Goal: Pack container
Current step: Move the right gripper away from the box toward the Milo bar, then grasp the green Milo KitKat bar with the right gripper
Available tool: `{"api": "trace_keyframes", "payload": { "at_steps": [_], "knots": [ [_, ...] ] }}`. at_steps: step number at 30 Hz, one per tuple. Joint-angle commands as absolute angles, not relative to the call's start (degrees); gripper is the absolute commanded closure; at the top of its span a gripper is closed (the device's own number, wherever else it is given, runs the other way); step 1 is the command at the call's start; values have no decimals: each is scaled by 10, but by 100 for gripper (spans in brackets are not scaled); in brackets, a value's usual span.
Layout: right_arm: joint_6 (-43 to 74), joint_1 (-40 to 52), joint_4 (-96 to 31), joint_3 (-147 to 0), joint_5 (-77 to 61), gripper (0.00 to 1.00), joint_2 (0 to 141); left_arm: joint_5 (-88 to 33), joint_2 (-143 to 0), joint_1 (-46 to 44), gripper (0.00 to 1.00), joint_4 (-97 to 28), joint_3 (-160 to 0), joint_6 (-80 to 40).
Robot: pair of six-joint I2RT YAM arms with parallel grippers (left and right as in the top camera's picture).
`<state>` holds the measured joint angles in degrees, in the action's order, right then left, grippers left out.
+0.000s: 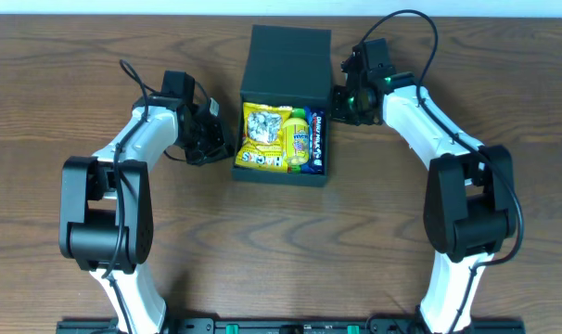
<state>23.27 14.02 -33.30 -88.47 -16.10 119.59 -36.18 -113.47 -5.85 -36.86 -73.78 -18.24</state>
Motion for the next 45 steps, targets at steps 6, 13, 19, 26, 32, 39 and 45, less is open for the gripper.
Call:
{"api": "trace_keyframes", "payload": {
  "at_steps": [6, 13, 19, 26, 32, 39, 45],
  "knots": [
    [235, 154, -327, -896, -169, 99, 1193, -385, -1140, -65, 94, -381, -731, -189],
    [167, 111, -420, -949, -88, 99, 1184, -335, -1130, -39, 94, -388, -731, -188],
    [12, 62, -522, -1026, 61, 57, 1182, -334, -1090, -1, 94, -384, -733, -170],
    [-103, -3, -554, -1014, 94, 42, 1182, -309, -1028, 8, 94, -361, -733, -152],
    [-180, -43, -555, -992, 4, 42, 1182, -311, -1012, 7, 94, -342, -733, -152],
    [-209, -40, -531, -924, 2, 49, 1182, -311, -1012, 7, 94, -336, -733, -153],
    [-209, -40, -518, -885, -20, 51, 1182, -311, -1012, 7, 94, -336, -733, -154]
  ]
}}
